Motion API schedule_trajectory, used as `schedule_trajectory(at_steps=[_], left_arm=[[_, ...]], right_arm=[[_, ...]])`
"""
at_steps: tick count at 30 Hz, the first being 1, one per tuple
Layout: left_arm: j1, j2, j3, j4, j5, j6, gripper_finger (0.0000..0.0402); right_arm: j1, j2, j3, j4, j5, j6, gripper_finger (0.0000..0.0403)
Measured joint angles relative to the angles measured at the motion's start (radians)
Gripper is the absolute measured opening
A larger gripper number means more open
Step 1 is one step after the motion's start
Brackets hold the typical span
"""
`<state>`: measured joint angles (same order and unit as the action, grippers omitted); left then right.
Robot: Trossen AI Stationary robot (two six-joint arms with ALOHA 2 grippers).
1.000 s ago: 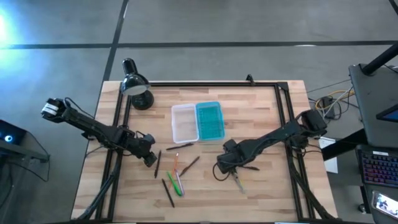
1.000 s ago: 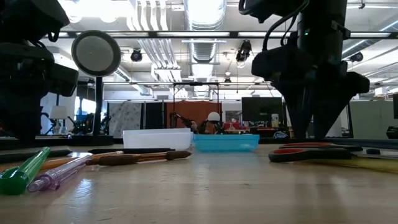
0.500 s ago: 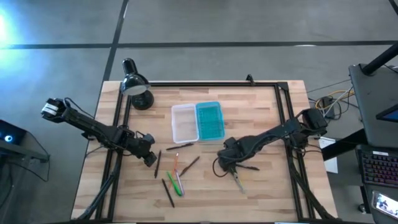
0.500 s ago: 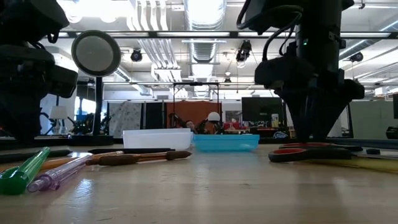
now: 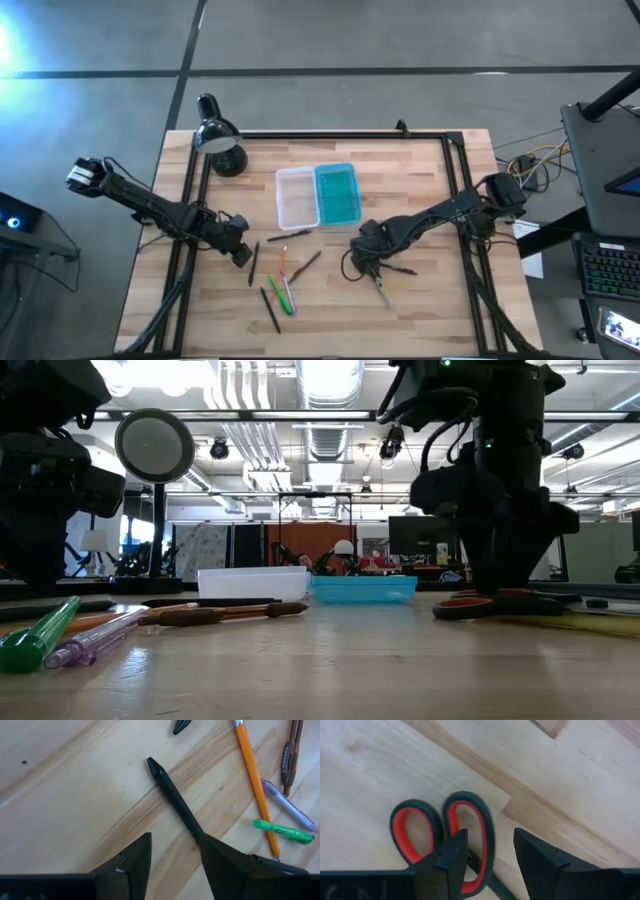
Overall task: Pick & place school supplies into a supply box
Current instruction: Put the scissors into the supply box
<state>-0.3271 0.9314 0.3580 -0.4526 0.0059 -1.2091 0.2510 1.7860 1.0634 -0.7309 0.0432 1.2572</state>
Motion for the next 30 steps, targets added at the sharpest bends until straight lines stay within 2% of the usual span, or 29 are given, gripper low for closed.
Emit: schedule_trajectory(at_steps=[5, 12, 20, 24, 30], left_arm=[[0.0, 0.0, 0.0, 0.0, -0.005, -0.004, 0.0151], [0.0, 0.0, 0.0, 0.0, -0.005, -0.004, 0.0151], [0.0, 0.0, -0.001, -0.002, -0.007, -0.003, 0.0151], [0.0, 0.0, -0.001, -0.001, -0.008, -0.003, 0.0151], [0.0, 0.0, -0.002, 0.016, -0.025, -0.002, 0.0151]], right_arm=[[-0.013, 0.001, -0.024, 0.017, -0.019, -0.001, 0.0143], [-0.023, -0.002, -0.058, 0.051, -0.05, -0.018, 0.0113], [-0.052, -0.021, -0.046, 0.077, -0.106, -0.106, 0.0022], [-0.062, -0.097, -0.045, 0.071, -0.104, -0.08, 0.002], [-0.107, -0.293, -0.033, 0.081, 0.003, 0.064, 0.0019]])
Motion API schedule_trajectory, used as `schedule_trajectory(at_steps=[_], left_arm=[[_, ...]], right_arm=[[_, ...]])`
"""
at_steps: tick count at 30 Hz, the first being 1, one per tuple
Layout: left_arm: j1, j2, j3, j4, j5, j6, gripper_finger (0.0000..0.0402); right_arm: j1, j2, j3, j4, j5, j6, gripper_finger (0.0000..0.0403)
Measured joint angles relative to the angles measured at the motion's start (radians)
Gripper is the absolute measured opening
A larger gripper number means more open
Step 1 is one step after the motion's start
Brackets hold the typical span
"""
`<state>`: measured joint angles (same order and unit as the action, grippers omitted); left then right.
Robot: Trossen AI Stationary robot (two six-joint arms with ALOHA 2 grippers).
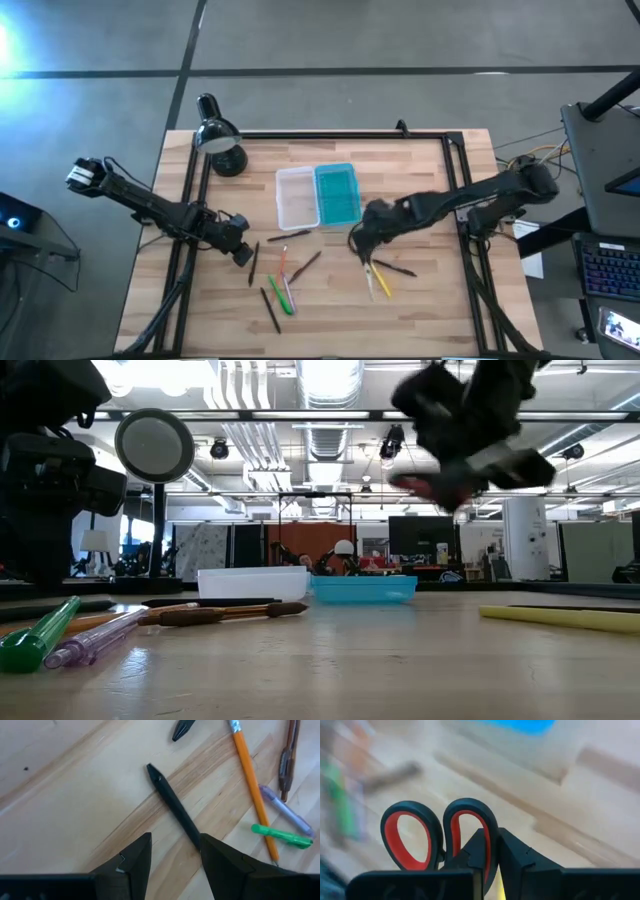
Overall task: Pick & place school supplies into a supply box
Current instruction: Put the scissors into the supply box
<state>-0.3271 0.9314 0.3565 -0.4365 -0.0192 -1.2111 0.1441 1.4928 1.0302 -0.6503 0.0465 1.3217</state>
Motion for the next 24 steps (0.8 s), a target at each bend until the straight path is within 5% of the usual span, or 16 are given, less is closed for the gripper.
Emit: schedule_trajectory(at_steps=[6, 14, 24], left_arm=[[0.0, 0.0, 0.0, 0.026, -0.033, 0.01, 0.0151], [-0.004, -0.001, 0.038, 0.025, -0.059, 0.012, 0.0151], [-0.033, -0.002, 0.123, 0.006, -0.232, 0.005, 0.0151]], right_arm=[[-0.194, 0.014, 0.079, 0.193, 0.077, -0.088, 0.0019], [-0.39, 0.359, 0.407, 0.268, 0.01, -0.349, 0.002], [-0.434, 0.701, 0.754, 0.138, -0.045, -0.553, 0.0021]])
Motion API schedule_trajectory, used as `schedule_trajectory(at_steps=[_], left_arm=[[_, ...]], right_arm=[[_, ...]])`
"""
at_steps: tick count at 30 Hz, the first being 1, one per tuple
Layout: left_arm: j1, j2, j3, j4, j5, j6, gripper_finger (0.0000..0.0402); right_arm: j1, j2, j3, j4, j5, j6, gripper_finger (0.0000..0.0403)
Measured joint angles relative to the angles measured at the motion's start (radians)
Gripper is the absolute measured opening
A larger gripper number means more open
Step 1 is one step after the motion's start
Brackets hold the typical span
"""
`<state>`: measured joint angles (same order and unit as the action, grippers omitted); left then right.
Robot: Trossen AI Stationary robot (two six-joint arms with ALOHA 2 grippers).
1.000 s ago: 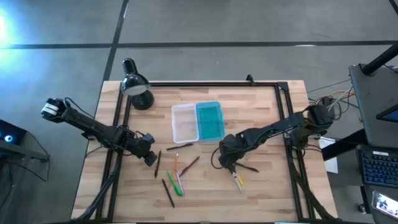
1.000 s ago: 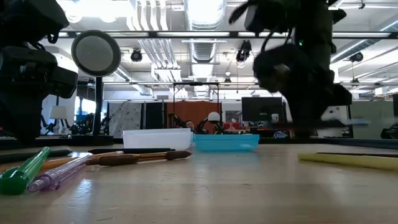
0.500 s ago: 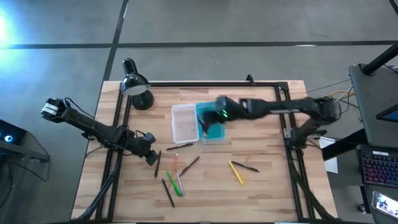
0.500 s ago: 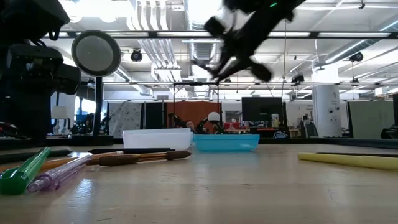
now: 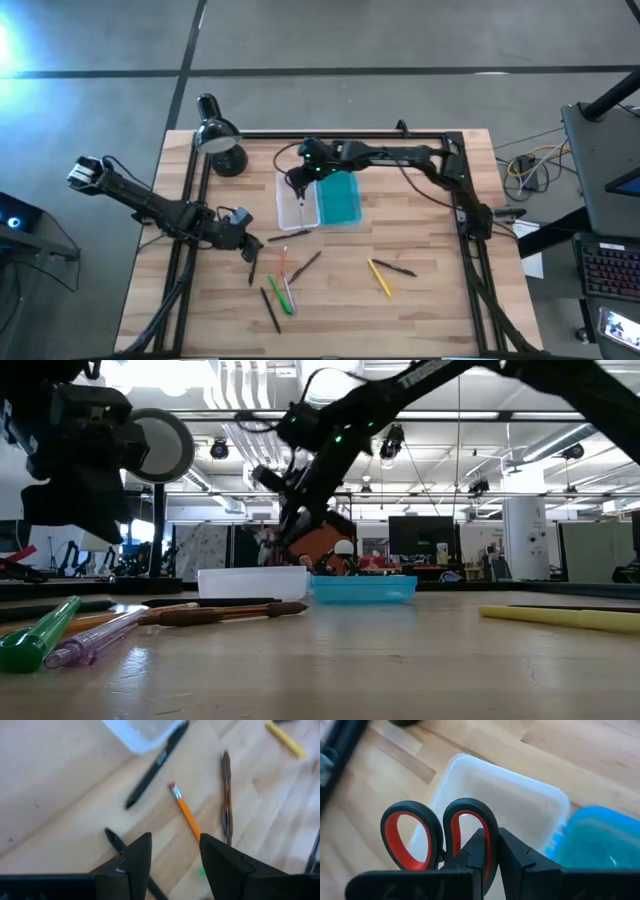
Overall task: Pick & place school supplies into a supply box
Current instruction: Put the scissors into the supply box
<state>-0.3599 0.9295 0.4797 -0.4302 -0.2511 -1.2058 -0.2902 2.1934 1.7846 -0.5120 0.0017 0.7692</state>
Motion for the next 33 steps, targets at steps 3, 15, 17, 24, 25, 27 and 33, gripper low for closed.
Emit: schedule_trajectory(at_steps=[3, 15, 17, 24, 25, 27, 33], left_arm=[[0.0, 0.0, 0.005, -0.003, -0.02, -0.012, 0.0151], [-0.003, 0.0, 0.005, -0.006, -0.012, -0.091, 0.0151], [-0.003, 0.0, 0.005, -0.006, -0.012, -0.098, 0.0151], [-0.003, -0.001, 0.005, 0.0, -0.035, -0.11, 0.0151], [-0.003, -0.001, 0.005, 0.005, -0.038, -0.111, 0.0151], [-0.002, -0.001, 0.005, 0.005, -0.039, -0.112, 0.0151], [-0.002, -0.001, 0.005, 0.01, -0.051, -0.112, 0.0151]], right_arm=[[-0.003, 0.076, 0.091, -0.045, -0.002, -0.052, 0.0022], [-0.013, 0.183, 0.36, -0.19, 0.002, -0.218, 0.0023], [-0.021, 0.167, 0.38, -0.192, 0.006, -0.249, 0.0023], [-0.055, 0.16, 0.376, -0.209, 0.066, -0.338, 0.0023], [-0.055, 0.165, 0.364, -0.208, 0.066, -0.341, 0.0023], [-0.052, 0.178, 0.336, -0.212, 0.062, -0.352, 0.0024], [-0.037, 0.194, 0.284, -0.207, 0.036, -0.382, 0.0036]])
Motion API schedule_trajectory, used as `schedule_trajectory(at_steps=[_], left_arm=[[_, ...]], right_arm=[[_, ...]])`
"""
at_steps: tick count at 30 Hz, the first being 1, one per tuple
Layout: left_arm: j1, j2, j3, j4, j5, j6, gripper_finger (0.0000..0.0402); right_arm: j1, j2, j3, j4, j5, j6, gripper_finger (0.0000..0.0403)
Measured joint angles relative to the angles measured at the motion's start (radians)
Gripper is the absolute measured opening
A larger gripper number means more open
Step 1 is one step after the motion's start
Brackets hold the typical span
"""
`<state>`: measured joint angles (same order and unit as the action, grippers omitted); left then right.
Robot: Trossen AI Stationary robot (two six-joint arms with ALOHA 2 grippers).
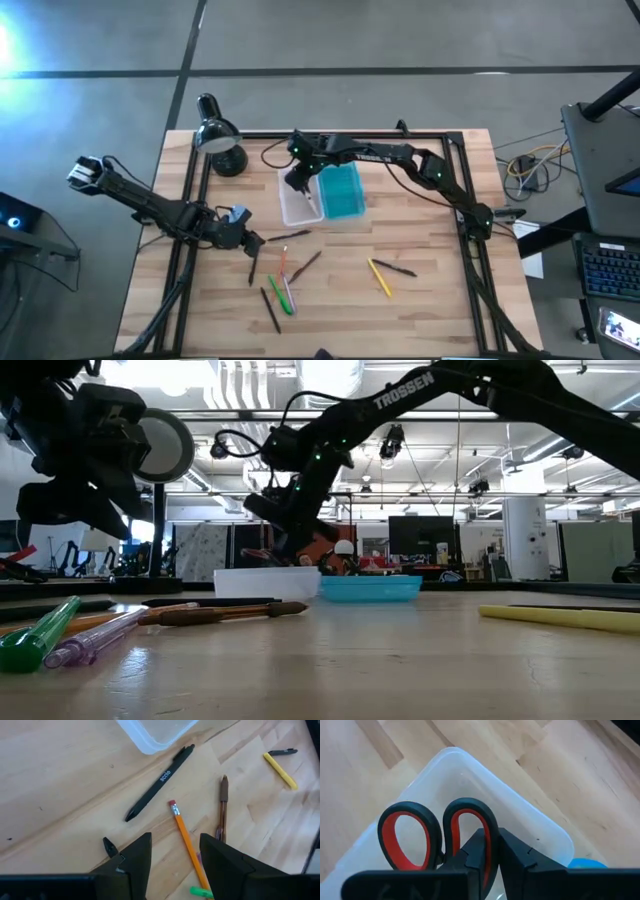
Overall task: Pick & place school supplies into a supply box
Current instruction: Put the scissors into the supply box, then put the left black pen into the supply box
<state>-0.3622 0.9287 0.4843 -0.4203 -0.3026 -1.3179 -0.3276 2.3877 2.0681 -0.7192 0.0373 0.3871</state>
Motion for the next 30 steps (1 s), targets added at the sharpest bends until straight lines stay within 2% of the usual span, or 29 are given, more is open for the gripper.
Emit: schedule_trajectory(at_steps=[4, 9, 12, 16, 20, 25, 30], left_arm=[[0.0, 0.0, 0.0, 0.002, -0.003, -0.01, 0.0151], [0.0, 0.0, 0.0, 0.002, 0.0, -0.03, 0.0151], [-0.002, 0.0, 0.0, 0.001, 0.055, -0.023, 0.0151], [-0.024, 0.003, 0.0, -0.027, 0.111, -0.038, 0.0151], [-0.064, 0.03, 0.0, -0.122, 0.11, -0.204, 0.0151], [-0.092, 0.099, 0.0, -0.13, 0.104, -0.359, 0.0151], [-0.092, 0.198, 0.036, -0.132, 0.096, -0.419, 0.0151]], right_arm=[[0.0, -0.001, -0.012, 0.002, -0.004, -0.044, 0.0063], [0.001, -0.005, -0.012, -0.002, -0.011, -0.043, 0.0121], [0.013, -0.029, -0.012, -0.015, -0.006, -0.088, 0.0154], [0.055, -0.108, -0.012, -0.07, 0.1, -0.166, 0.0181], [0.094, -0.181, -0.031, -0.177, 0.224, -0.161, 0.0191], [0.122, -0.259, -0.129, -0.239, 0.239, -0.047, 0.0199], [0.127, -0.354, -0.332, -0.229, 0.246, 0.033, 0.021]])
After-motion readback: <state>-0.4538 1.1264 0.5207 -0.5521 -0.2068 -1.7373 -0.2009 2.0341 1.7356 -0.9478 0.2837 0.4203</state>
